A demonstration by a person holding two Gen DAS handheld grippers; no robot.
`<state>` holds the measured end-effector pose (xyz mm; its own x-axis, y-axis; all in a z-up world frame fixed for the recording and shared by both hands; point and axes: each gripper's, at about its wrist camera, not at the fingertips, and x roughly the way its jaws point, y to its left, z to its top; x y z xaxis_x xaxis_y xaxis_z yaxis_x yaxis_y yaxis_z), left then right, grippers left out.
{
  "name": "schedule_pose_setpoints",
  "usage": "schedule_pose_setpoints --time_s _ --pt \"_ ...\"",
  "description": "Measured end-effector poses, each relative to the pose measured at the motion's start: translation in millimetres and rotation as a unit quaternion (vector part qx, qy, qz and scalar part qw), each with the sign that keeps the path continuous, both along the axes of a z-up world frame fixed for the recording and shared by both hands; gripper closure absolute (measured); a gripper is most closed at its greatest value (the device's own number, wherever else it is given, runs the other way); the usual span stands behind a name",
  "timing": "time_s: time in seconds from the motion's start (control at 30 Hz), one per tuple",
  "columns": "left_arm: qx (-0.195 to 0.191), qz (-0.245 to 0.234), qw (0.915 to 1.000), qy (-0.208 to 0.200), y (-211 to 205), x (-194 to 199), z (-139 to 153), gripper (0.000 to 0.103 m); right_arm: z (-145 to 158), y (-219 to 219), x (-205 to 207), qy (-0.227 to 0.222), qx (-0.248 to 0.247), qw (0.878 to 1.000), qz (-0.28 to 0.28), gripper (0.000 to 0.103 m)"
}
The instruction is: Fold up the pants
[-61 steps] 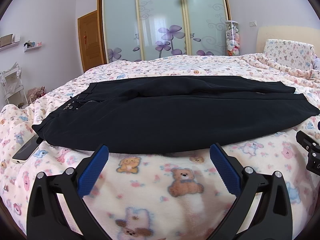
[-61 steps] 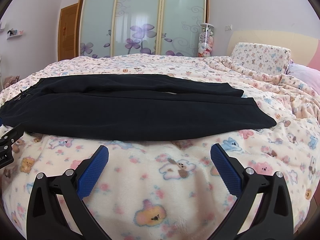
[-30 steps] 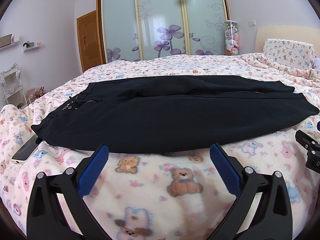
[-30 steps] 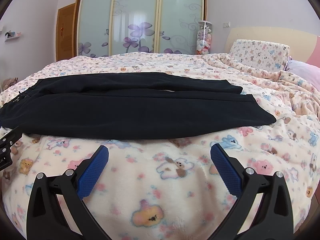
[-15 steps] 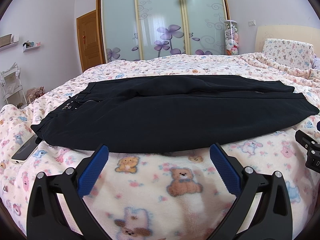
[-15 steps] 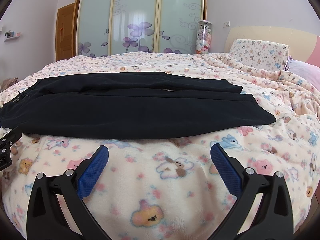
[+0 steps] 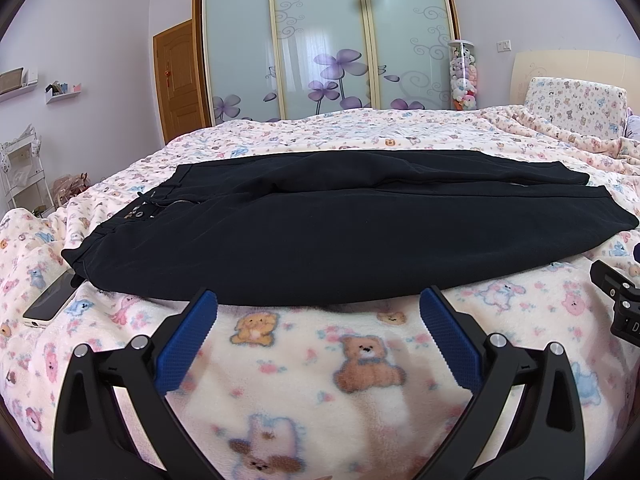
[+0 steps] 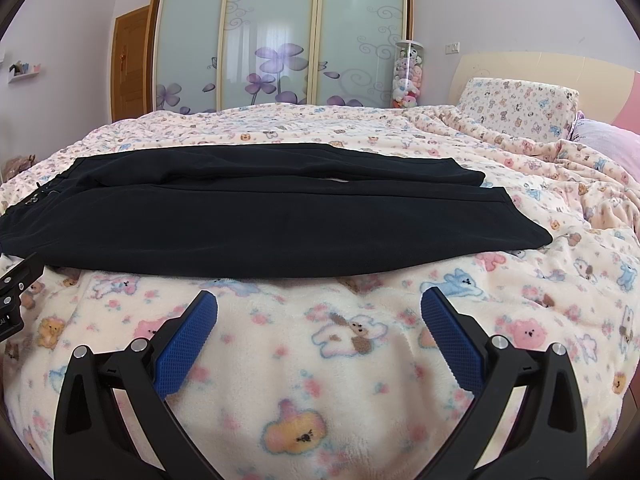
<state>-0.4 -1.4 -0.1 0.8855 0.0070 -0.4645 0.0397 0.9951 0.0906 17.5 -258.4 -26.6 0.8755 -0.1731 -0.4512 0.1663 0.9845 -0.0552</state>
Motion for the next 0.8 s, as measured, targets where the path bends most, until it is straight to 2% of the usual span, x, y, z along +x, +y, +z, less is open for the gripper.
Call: schedule_pose_setpoints --time_s 0.53,0.7,0.8 --pt "-0.005 0.0 1.0 0.004 -4 -1 0 0.002 6 -6 -1 -0.01 0.01 1.0 0.005 0.001" --pt "-0.033 0.008 0.9989 0.033 -2 10 5 0.002 17 -27 1 -0.017 0.07 0.996 0.054 0.001" --pt "-0.044 0.024 0.9982 0.033 1 19 17 0.002 33 -43 4 -0.026 0.107 0.99 0.086 0.001"
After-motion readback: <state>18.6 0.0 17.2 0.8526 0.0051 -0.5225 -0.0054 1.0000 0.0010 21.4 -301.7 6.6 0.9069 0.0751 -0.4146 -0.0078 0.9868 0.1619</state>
